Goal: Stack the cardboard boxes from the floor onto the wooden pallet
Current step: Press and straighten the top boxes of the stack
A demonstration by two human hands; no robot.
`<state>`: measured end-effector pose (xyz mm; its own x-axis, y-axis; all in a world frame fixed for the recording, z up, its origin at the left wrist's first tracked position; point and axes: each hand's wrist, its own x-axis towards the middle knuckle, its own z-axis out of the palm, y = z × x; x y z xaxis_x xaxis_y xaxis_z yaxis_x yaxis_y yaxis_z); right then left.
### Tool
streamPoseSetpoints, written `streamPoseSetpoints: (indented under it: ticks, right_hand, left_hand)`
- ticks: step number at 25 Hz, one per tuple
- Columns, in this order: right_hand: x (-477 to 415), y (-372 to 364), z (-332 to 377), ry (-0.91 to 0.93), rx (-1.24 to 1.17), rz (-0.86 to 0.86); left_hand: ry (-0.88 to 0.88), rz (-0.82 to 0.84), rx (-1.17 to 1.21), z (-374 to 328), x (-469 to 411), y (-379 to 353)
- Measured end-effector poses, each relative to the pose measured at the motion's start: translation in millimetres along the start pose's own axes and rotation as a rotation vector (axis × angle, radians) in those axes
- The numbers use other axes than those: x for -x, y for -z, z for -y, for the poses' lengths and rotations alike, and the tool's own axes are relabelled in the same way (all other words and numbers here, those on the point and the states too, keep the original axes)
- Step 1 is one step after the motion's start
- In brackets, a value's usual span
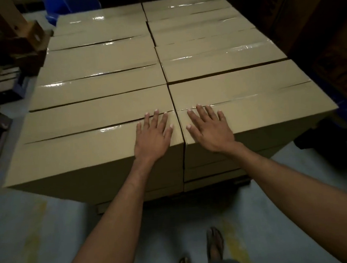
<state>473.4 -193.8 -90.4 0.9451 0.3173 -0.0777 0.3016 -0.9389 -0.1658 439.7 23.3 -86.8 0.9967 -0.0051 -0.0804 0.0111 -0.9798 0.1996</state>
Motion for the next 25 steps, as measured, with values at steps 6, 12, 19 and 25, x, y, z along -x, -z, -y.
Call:
streamPoseSetpoints:
  ticks: [6, 12, 19, 25]
  right_hand:
    - [11.2, 12.2, -9.9, 0.002, -0.044, 0.021]
    - [22.8, 5.4, -23.9, -0.104, -0.006, -0.04]
    - [13.4, 12.2, -31.1, -0.022, -0.067, 0.078]
    - [48.9, 0.7, -47.1, 0.025, 0.029, -0.052]
  left_hand:
    - [0.042, -0.073, 0.032, -7.5, 8.0, 3.1]
    - [0.128, -0.107, 0.002, -20.8, 24.1, -8.0]
    - [0.135, -0.094, -0.026, -18.0, 18.8, -8.3]
    - [0.212, -0.061, -0.006, -27.1, 49.5, -14.6]
